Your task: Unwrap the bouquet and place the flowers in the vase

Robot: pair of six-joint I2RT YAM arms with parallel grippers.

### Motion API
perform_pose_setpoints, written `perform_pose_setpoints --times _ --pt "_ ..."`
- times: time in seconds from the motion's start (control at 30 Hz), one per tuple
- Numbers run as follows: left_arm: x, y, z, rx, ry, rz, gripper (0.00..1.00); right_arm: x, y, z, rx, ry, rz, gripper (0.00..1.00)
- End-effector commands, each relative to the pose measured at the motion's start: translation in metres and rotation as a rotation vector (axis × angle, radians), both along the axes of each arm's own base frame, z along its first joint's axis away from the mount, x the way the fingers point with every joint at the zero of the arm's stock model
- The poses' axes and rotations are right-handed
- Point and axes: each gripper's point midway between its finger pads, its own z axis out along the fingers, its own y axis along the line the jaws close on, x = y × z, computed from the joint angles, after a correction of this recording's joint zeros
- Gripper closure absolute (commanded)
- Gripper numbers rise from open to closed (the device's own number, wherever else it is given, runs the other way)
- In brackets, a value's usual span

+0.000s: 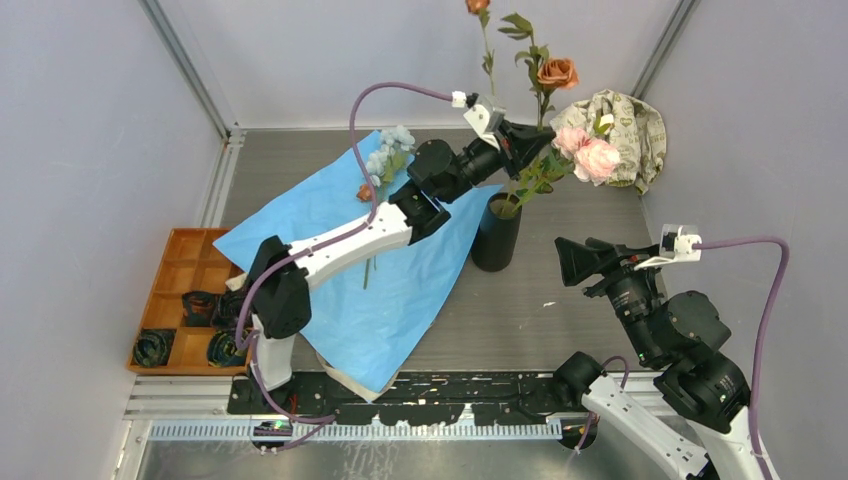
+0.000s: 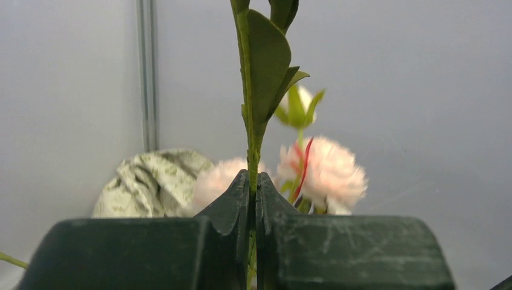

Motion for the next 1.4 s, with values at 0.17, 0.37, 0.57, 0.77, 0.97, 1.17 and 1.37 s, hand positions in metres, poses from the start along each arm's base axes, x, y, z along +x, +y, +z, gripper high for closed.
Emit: perform_pose_setpoints --times 0.17,0.37,0.57,0.77,0.97,1.17,1.37 --pt "0.007 0.007 -0.058 -0.004 0.091 0.051 0.98 0.003 -0.003 0.009 -0.008 -0.025 -0.023 0.29" --pt "0.01 0.01 -0.089 0.023 0.166 0.067 0.98 0.004 -0.003 0.007 -0.012 -0.018 -0.022 0.29" --pt "0.007 0.011 -0.121 0.053 0.247 0.067 0.97 0.004 -0.002 0.005 -0.012 -0.013 -0.019 0.29" --pt "0.011 0.017 -0.15 0.121 0.332 0.138 0.97 0.006 0.003 0.002 -0.018 -0.001 -0.006 0.29" --pt "0.01 0.018 -0.167 0.185 0.397 0.153 0.88 0.008 0.007 -0.001 -0.023 0.015 0.005 0.29" --pt "0.003 0.02 -0.17 0.238 0.423 0.143 0.73 0.009 0.008 -0.002 -0.026 0.02 0.008 0.29" --pt "-0.01 0.024 -0.17 0.281 0.429 0.132 0.61 0.009 0.01 -0.004 -0.029 0.024 0.013 0.29"
